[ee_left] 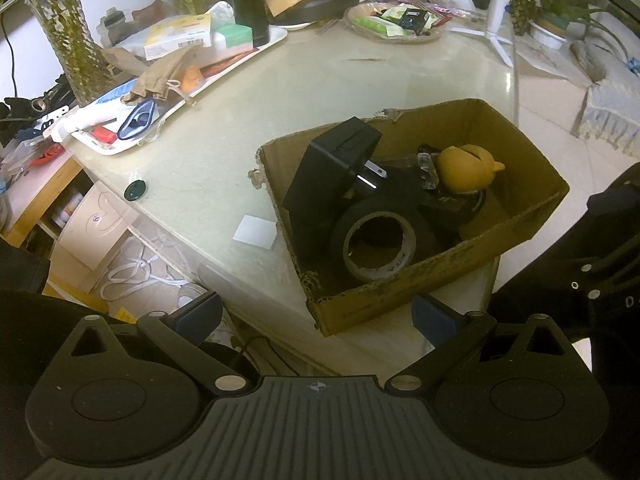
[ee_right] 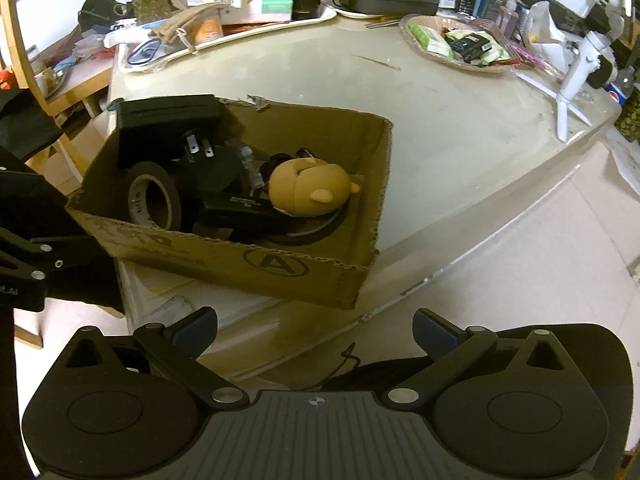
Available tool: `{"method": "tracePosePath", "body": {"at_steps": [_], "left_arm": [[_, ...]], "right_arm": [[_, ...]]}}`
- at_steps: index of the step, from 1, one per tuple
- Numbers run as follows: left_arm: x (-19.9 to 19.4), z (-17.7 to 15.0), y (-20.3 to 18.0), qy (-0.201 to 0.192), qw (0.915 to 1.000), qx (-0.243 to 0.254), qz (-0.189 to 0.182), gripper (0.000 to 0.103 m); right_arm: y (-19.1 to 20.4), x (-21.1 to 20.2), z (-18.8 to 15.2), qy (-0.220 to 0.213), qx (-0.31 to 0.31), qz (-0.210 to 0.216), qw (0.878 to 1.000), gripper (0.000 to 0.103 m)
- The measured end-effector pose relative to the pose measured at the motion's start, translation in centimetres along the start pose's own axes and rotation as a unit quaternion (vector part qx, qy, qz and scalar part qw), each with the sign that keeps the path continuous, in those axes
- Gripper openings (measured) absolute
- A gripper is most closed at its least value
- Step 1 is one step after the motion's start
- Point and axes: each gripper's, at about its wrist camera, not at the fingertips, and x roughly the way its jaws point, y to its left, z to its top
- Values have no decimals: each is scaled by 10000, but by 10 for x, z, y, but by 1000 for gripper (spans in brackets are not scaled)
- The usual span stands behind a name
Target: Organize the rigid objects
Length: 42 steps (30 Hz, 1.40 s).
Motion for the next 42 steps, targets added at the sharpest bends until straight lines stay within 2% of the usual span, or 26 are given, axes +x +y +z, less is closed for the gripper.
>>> {"method": "tracePosePath", "body": {"at_steps": [22,42], "left_arm": [[3,-3,-5,140,9993,341,88,103],[3,-3,-5,153,9991,377,148,103]], "right_arm": [[13,0,-3,55,-388,223,9990,103],[12,1,-3,73,-325,216,9992,103]]}}
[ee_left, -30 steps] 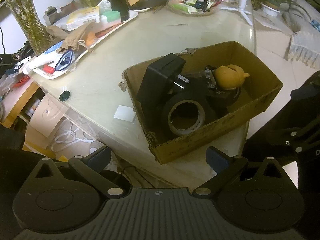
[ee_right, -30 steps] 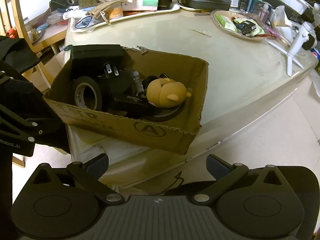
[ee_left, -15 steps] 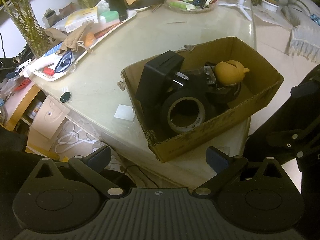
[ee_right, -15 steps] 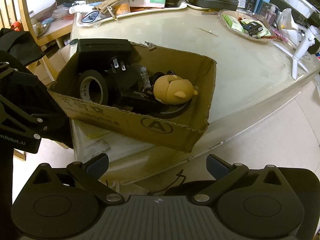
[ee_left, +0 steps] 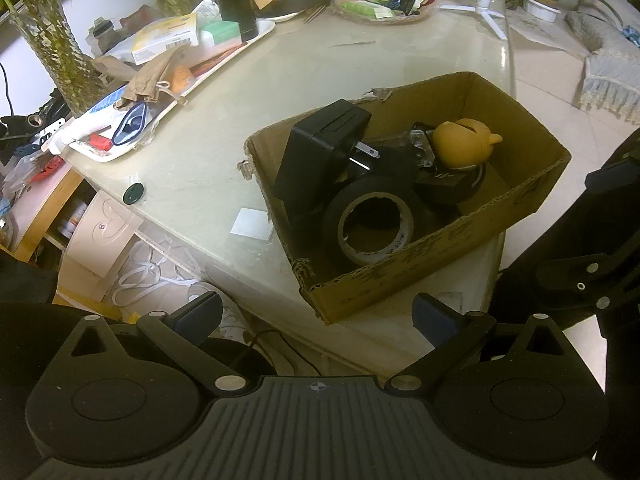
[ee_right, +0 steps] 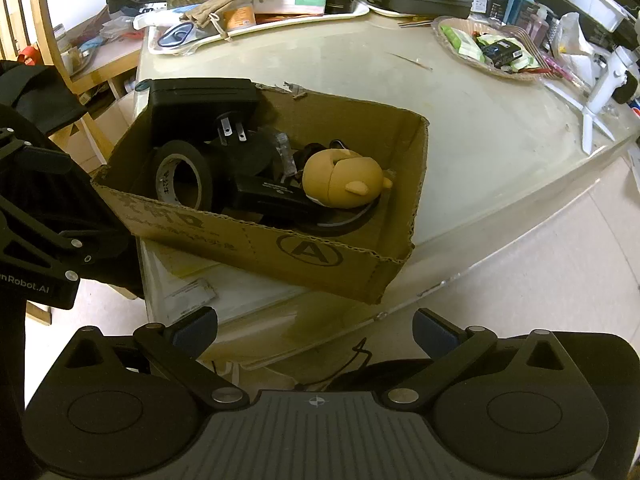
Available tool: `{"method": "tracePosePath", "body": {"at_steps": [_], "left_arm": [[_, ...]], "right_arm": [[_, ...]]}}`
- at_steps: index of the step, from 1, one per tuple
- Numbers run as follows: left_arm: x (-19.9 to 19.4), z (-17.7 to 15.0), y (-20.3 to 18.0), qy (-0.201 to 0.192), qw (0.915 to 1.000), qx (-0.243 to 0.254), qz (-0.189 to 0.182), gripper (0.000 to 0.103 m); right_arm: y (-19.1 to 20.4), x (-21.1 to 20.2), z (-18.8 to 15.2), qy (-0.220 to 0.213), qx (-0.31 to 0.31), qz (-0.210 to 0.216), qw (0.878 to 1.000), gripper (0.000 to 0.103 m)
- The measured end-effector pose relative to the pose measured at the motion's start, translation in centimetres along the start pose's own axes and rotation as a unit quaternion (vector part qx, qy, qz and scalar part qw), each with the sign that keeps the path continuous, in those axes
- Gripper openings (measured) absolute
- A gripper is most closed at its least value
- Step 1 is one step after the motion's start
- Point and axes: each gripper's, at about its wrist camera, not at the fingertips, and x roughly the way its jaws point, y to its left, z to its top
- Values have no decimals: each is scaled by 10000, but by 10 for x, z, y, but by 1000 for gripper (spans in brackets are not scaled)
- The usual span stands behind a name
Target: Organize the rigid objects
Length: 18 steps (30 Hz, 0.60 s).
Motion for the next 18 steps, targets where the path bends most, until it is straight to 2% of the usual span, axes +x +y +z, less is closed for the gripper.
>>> {"method": "tracePosePath", "body": {"at_steps": [18], "left_arm": [[0,0,2,-10,10000,-43,-31,103]], "right_arm": [[-2,1,0,8,48,-1,10000,103]]}}
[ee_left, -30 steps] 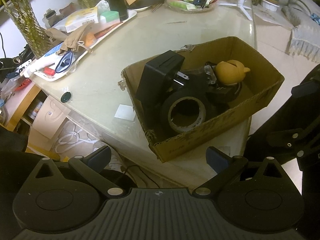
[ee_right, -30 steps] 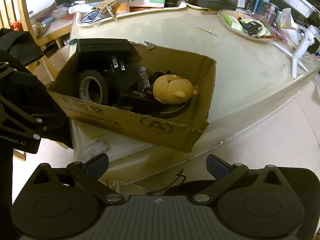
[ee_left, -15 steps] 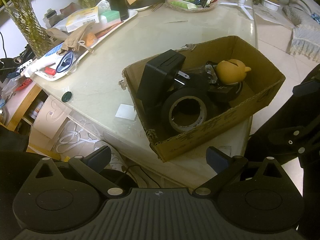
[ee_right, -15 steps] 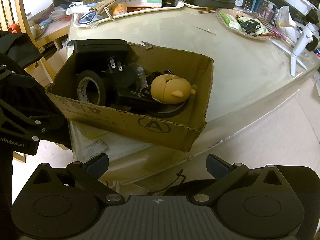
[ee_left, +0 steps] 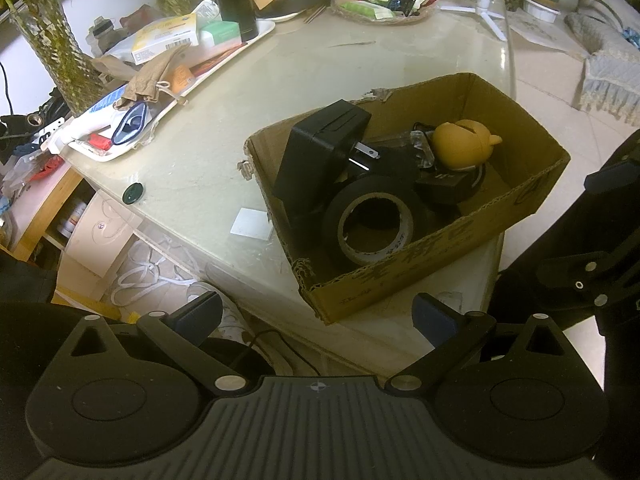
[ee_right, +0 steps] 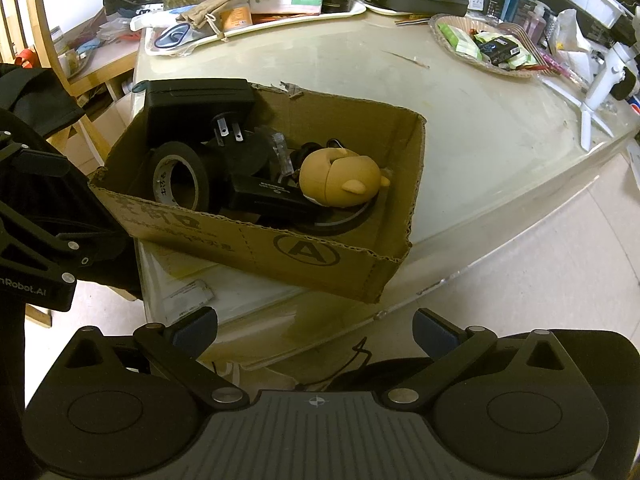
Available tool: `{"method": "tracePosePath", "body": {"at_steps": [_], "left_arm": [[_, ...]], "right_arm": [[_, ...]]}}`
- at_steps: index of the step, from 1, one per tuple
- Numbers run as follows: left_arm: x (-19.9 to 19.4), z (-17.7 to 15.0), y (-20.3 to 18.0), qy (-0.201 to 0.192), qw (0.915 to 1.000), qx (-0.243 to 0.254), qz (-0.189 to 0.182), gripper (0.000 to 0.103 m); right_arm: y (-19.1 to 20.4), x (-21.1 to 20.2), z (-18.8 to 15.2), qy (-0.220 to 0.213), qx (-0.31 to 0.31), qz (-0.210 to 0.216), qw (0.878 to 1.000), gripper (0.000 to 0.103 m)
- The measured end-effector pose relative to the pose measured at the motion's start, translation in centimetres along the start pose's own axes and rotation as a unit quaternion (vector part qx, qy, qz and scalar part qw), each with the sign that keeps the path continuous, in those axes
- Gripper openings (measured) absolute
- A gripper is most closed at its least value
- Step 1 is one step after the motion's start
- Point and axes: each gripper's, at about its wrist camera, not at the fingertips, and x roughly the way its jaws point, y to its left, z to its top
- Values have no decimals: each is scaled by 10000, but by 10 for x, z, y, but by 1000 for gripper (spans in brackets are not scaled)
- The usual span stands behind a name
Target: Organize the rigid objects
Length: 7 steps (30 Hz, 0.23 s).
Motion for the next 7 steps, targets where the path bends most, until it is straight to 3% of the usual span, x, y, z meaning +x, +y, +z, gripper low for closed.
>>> {"method": "tracePosePath", "body": {"at_steps": [7], "left_arm": [[-3,-1,1,-94,9999,-30,-68,103]], "right_arm": [[0,0,0,-5,2,3,10000,103]]}}
